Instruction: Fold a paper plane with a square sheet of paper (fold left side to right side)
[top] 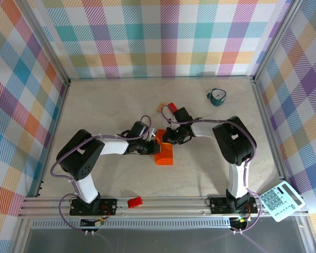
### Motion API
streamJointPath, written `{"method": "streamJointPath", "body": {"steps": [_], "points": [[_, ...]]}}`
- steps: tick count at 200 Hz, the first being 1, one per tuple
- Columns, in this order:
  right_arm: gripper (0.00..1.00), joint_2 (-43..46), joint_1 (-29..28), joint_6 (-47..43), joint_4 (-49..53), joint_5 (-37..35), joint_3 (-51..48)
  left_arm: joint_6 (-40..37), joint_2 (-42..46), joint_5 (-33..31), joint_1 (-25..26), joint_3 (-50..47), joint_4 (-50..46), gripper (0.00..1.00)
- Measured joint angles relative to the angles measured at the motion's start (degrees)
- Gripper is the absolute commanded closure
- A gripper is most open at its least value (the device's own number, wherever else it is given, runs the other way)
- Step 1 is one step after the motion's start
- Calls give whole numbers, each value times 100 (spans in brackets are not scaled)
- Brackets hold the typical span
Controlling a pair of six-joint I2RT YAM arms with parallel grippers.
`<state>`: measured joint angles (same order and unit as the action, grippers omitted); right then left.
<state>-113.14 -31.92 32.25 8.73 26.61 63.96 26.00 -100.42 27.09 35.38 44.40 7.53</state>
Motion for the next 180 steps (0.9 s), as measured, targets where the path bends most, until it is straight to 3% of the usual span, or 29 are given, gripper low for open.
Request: {"method": "streamJointPath", "body": {"steps": [118,180], "points": [[100,-68,7,-20,76,50,94,527,1084,4,691,-1150,-173,100],[100,-46,22,-131,-120,131,-9,610,1674,-170,691,-1152,-765,100]]}}
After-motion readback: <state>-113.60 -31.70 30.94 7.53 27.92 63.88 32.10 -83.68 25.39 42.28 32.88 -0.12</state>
